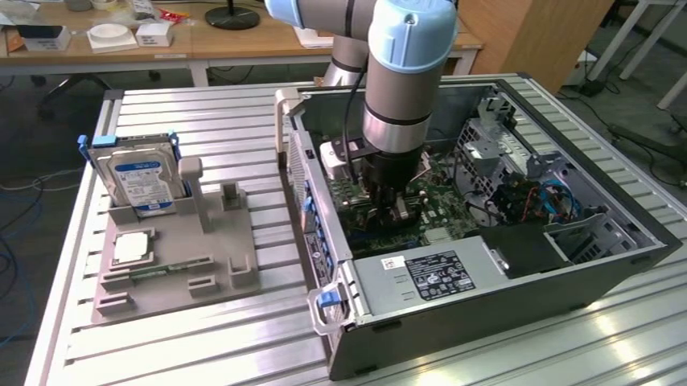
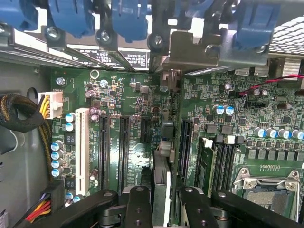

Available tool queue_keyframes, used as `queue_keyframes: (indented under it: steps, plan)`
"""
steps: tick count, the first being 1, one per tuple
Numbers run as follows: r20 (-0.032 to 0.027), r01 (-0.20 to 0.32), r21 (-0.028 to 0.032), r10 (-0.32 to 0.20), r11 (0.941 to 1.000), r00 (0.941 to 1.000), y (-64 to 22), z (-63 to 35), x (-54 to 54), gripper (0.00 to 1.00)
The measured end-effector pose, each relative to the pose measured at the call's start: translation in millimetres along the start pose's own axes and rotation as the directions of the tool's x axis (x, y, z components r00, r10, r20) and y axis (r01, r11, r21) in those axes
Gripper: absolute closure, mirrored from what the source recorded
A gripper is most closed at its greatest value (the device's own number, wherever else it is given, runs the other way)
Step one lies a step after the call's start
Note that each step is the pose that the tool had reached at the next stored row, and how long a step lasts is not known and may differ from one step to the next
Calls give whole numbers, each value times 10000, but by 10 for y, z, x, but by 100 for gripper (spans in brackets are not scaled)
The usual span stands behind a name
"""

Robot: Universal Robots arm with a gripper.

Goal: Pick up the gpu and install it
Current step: 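Insert the gpu into the slot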

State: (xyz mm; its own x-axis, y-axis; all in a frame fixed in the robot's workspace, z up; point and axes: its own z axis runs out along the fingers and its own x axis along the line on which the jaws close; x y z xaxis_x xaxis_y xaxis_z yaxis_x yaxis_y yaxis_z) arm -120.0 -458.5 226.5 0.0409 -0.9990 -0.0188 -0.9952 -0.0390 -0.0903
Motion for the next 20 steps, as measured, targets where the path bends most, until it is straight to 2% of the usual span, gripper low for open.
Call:
queue_keyframes:
  steps: [12,15,20]
  plan:
    - [2,-1,-7,1,10000,10000,3,2,0,73]
    - [-21,2,-19,-2,10000,10000,6,34,2,73]
    - [6,-1,-12,1,10000,10000,7,45,0,73]
